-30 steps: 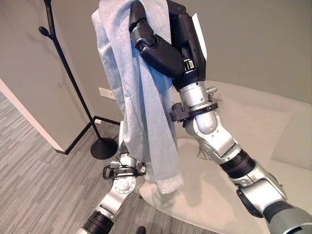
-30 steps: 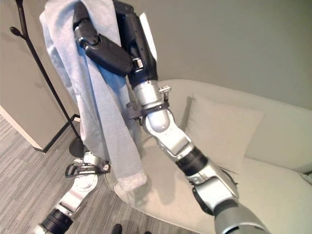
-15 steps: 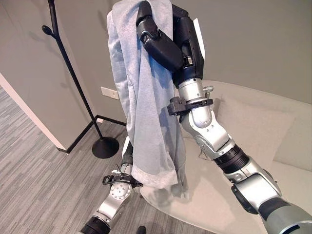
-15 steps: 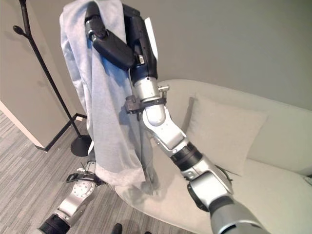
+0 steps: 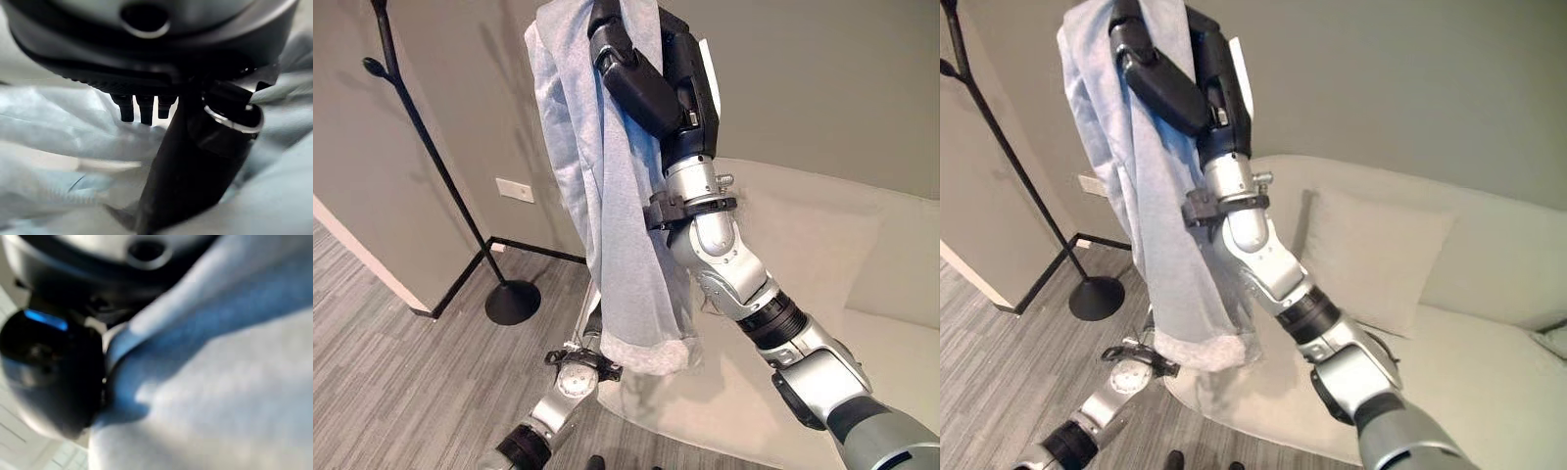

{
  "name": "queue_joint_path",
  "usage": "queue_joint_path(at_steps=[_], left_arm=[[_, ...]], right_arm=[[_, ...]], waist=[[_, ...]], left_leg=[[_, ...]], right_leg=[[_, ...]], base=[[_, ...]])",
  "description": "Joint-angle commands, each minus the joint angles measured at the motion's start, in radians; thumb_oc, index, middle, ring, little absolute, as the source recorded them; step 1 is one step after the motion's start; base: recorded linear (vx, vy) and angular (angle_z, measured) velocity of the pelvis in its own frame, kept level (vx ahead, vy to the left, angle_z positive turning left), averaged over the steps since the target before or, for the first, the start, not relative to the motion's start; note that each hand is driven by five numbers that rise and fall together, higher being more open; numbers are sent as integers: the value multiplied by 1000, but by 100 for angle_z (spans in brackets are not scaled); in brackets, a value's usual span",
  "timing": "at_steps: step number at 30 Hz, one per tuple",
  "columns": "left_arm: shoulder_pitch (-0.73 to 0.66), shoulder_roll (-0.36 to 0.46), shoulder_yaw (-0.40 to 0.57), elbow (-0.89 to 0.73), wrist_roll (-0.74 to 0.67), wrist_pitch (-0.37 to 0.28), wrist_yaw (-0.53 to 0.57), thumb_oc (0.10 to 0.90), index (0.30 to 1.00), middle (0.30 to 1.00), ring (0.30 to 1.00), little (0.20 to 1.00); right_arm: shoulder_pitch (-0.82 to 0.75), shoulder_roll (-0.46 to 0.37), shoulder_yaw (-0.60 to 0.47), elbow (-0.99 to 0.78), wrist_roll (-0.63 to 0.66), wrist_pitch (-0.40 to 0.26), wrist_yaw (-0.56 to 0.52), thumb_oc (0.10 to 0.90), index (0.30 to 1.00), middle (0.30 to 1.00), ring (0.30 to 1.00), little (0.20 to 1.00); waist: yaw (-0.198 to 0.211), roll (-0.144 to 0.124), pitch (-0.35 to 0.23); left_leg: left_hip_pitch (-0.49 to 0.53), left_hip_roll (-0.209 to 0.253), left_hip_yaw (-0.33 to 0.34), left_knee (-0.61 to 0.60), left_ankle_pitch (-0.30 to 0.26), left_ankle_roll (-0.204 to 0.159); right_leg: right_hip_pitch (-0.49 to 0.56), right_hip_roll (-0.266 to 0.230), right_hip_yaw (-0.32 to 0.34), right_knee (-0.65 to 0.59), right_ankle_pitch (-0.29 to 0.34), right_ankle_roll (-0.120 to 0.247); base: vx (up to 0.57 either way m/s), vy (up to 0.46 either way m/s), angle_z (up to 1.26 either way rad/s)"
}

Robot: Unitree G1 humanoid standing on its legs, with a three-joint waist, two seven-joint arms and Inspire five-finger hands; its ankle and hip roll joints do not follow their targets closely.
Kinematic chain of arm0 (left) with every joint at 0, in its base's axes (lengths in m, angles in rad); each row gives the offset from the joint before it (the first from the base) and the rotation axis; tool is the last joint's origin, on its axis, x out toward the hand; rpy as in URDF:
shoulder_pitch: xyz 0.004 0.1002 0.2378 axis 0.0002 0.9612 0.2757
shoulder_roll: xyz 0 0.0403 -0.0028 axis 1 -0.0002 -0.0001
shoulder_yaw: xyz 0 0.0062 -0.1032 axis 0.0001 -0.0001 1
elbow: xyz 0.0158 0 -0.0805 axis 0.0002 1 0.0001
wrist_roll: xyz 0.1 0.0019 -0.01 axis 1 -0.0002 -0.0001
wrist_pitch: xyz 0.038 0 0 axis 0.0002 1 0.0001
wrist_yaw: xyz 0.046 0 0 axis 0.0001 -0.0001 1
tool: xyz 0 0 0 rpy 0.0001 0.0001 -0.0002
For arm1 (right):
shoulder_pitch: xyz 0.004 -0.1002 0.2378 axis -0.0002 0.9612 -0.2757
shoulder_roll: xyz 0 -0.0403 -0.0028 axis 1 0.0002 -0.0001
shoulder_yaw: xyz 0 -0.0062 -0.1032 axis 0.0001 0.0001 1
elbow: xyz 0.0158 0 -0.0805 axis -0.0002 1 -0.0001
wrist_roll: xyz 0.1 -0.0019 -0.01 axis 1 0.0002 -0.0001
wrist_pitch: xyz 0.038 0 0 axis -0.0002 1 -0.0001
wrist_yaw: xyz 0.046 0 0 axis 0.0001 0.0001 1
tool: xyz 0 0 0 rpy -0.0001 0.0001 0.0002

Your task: Hang the clothes on the sofa on the clothes rack.

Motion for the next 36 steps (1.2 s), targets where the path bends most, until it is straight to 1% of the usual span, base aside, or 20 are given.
queue_joint_path(at_steps=[1,4,5,6,9,12,15,16,19,20,21,22,24,27,31,33,34,35,36], left_arm=[[-107,-78,-78,48,12,-59,-49,800,900,900,900,900],[-116,-83,-100,66,16,-53,-61,800,900,900,900,900],[-119,-86,-102,73,11,-51,-64,541,512,512,512,512],[-131,-91,-104,96,15,-47,-58,400,300,300,300,300],[-130,-89,-95,112,21,-40,-55,400,300,300,300,300],[-120,-78,-66,104,14,-37,-40,400,300,300,300,300],[-100,-58,-19,82,14,-38,-12,400,300,300,300,300],[-87,-48,8,69,10,-41,1,400,300,300,300,300],[-35,-11,89,8,12,-44,35,400,300,300,300,300],[-35,-11,89,8,12,-44,35,400,300,300,300,300],[19,27,172,-58,14,-54,61,400,300,300,300,300],[112,76,313,-149,41,-69,108,400,300,300,300,300],[169,109,413,-202,90,-72,150,400,300,300,300,300],[253,162,596,-272,199,-76,237,400,300,300,300,300],[352,216,832,-378,394,-57,359,400,300,300,300,300],[394,245,947,-418,500,-43,421,400,300,300,300,300],[407,258,998,-438,538,-47,447,400,300,300,300,300],[404,270,1025,-441,565,-57,479,400,300,300,300,300],[395,289,1059,-447,603,-62,515,400,300,300,300,300]], right_arm=[[-212,60,-112,-47,-16,-134,-13,400,300,300,300,300],[-211,60,-114,-41,-14,-132,-20,400,300,300,300,300],[-208,60,-114,-38,-14,-130,-19,400,300,300,300,300],[-205,59,-112,-34,-13,-129,-20,400,300,300,300,300],[-200,56,-112,-31,-13,-121,-17,400,300,300,300,300],[-187,44,-116,-38,-12,-115,-15,400,300,300,300,300],[-167,24,-119,-40,-14,-113,-17,400,300,300,300,300],[-156,14,-121,-45,-12,-113,-17,400,300,300,300,300],[-115,-25,-128,-66,-19,-106,-13,400,300,300,300,300],[-115,-25,-128,-66,-19,-106,-13,400,300,300,300,300],[-82,-68,-135,-88,-32,-98,-5,400,300,300,300,300],[-32,-121,-149,-122,-50,-90,22,400,300,300,300,300],[-9,-145,-155,-139,-56,-90,42,400,300,300,300,300],[28,-185,-173,-163,-65,-88,81,400,300,300,300,300],[77,-223,-188,-212,-52,-103,153,400,300,300,300,300],[111,-249,-211,-249,-57,-123,182,400,300,300,300,300],[131,-269,-231,-275,-70,-134,195,400,300,300,300,300],[143,-292,-251,-292,-86,-144,198,400,300,300,300,300],[153,-320,-275,-309,-118,-158,194,400,300,300,300,300]], waist=[[9,-25,-121],[6,-25,-120],[4,-24,-121],[0,-23,-122],[-1,-20,-122],[0,-18,-122],[6,-17,-121],[9,-16,-120],[19,-14,-119],[19,-14,-118],[29,-14,-118],[44,-12,-115],[55,-10,-114],[77,-10,-109],[110,-8,-94],[137,-7,-74],[152,-2,-53],[163,-1,-36],[184,4,-10]], left_leg=[[3,99,13,1,-100,-57],[7,98,17,1,-103,-55],[8,98,18,1,-104,-55],[9,97,19,1,-105,-54],[12,98,22,1,-105,-53],[13,100,21,1,-103,-54],[14,100,19,1,-102,-54],[9,99,19,1,-91,-53],[12,103,15,1,-96,-57],[13,103,15,1,-97,-57],[11,106,13,1,-92,-60],[6,112,7,1,-74,-64],[11,119,2,1,-80,-71],[7,131,-4,1,-68,-82],[-11,147,-21,1,-46,-98],[-39,151,-39,1,-21,-109],[-68,149,-49,1,6,-117],[-105,145,-64,1,29,-131],[-144,133,-74,4,47,-145]], right_leg=[[56,-78,-18,16,-100,81],[58,-78,-13,15,-100,81],[59,-78,-12,15,-99,82],[59,-78,-9,15,-99,82],[60,-78,-8,16,-100,81],[60,-78,-9,16,-101,81],[61,-76,-11,17,-102,79],[57,-76,-13,18,-97,78],[64,-70,-17,16,-108,75],[65,-70,-17,16,-108,75],[66,-65,-21,15,-112,73],[66,-59,-28,15,-111,68],[73,-51,-30,14,-123,63],[74,-38,-35,13,-132,56],[67,-21,-45,13,-142,46],[54,-15,-60,13,-144,44],[41,-14,-76,13,-140,44],[30,-17,-96,13,-148,44],[20,-25,-122,13,-153,43]], base=[[3,7,-3],[1,1,-5],[6,-2,-16],[6,-2,-17],[0,-2,-6],[0,-3,-1],[-11,-6,0],[-36,-21,0],[15,-38,0],[-11,-45,2],[-32,-78,3],[-6,-105,1],[10,-87,6],[0,-63,5],[-13,-51,13],[-105,-41,15],[-204,-29,28],[-278,-22,27],[-303,2,88]])
